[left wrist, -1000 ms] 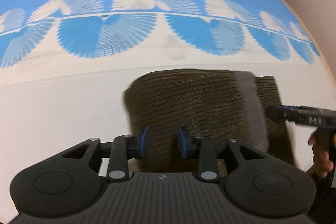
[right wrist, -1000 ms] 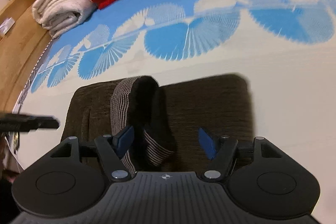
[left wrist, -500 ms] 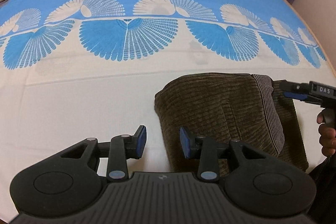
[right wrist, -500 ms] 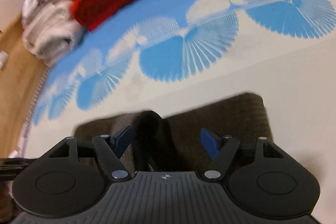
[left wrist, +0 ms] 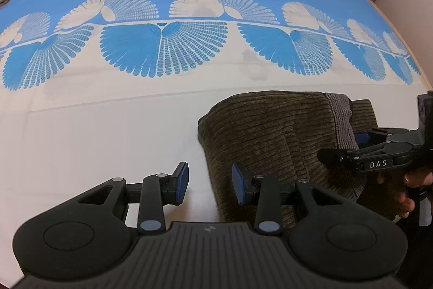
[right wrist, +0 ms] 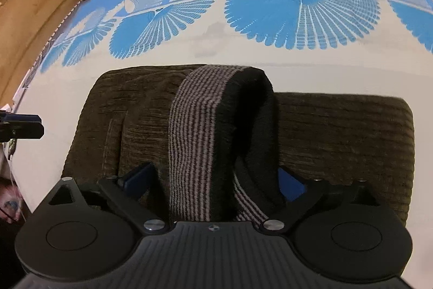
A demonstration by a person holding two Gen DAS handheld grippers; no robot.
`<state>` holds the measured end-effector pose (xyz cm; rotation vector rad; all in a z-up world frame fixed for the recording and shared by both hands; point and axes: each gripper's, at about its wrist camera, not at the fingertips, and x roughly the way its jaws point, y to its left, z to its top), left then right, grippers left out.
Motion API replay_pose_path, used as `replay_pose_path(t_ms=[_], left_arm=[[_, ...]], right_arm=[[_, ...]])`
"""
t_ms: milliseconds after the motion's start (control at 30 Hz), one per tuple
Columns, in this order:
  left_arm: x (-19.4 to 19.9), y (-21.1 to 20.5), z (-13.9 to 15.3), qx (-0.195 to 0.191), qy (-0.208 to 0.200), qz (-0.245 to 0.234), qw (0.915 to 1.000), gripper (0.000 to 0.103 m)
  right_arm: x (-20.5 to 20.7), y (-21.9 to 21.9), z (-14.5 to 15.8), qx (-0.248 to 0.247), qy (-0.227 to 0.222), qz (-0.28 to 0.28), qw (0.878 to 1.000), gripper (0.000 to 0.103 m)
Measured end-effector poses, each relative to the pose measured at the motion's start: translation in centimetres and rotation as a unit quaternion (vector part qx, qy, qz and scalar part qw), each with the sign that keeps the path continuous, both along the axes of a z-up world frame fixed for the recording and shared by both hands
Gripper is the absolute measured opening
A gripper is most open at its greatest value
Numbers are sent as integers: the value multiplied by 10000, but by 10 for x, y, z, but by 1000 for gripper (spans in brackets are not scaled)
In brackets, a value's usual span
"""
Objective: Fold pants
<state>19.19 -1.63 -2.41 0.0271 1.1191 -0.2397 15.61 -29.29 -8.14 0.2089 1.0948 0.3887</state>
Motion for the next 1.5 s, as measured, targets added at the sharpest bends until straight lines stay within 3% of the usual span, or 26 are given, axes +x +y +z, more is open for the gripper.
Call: replay_pose_path(t_ms=[67, 167, 367, 467, 600, 667, 733, 833, 933, 1100, 1267, 1333, 1367, 1433, 1467, 1500], left_arm=[[0, -2, 1, 20, -17, -12, 10000, 39], [0, -8, 1, 57, -31, -39, 10000, 39], [-3, -25, 4, 65, -83, -144, 9998, 39], [-5, -33, 8, -10, -169, -179, 9997, 39], [-7, -46, 14, -146, -335, -249, 9990, 39], [-8, -54, 16, -232, -421, -350, 9982, 39], [-9, -62, 16, -265, -447, -460, 9976, 39], [-8, -74, 13, -272, -443, -640, 9966, 39], [-6, -86, 9, -237, -468, -749, 9958, 39], [-3, -104, 8, -415, -585, -851, 9938, 39], [-2, -126, 12, -586, -883, -1110, 9882, 39], [2, -133, 2, -406, -851, -1177, 9886, 36], [7, -138, -9, -77, -740, -1168, 9904, 30], [17, -141, -30, 380, -497, -963, 9934, 30], [21, -141, -39, 526, -391, -883, 9939, 31], [26, -140, -45, 550, -297, -856, 9944, 31]], right_arm=[[-4, 3, 7, -108, -154, 74, 9998, 71], [-12, 4, 21, -279, -413, 189, 9986, 50], [-38, -12, 65, 92, -1019, 434, 9938, 35], [-62, -32, 94, 582, -1429, 542, 9865, 32], [-91, -81, 116, 1129, -1647, 190, 9797, 31], [-99, -108, 115, 1166, -1488, -128, 9819, 30], [-105, -131, 106, 895, -1164, -496, 9879, 29], [-100, -161, 72, 422, -122, -1269, 9909, 29], [-94, -159, 50, -161, 318, -1258, 9914, 31], [-87, -158, 52, -5, 170, -1305, 9913, 31], [-91, -144, 84, 360, -950, -929, 9905, 26], [-88, -148, 80, 530, -795, -965, 9907, 25], [-83, -149, 69, 378, -436, -1058, 9927, 17], [-76, -143, 42, -629, 284, -1097, 9916, 6], [-74, -141, 32, -1198, 483, -1101, 9855, 5], [-73, -142, 29, -1470, 530, -1140, 9811, 5]])
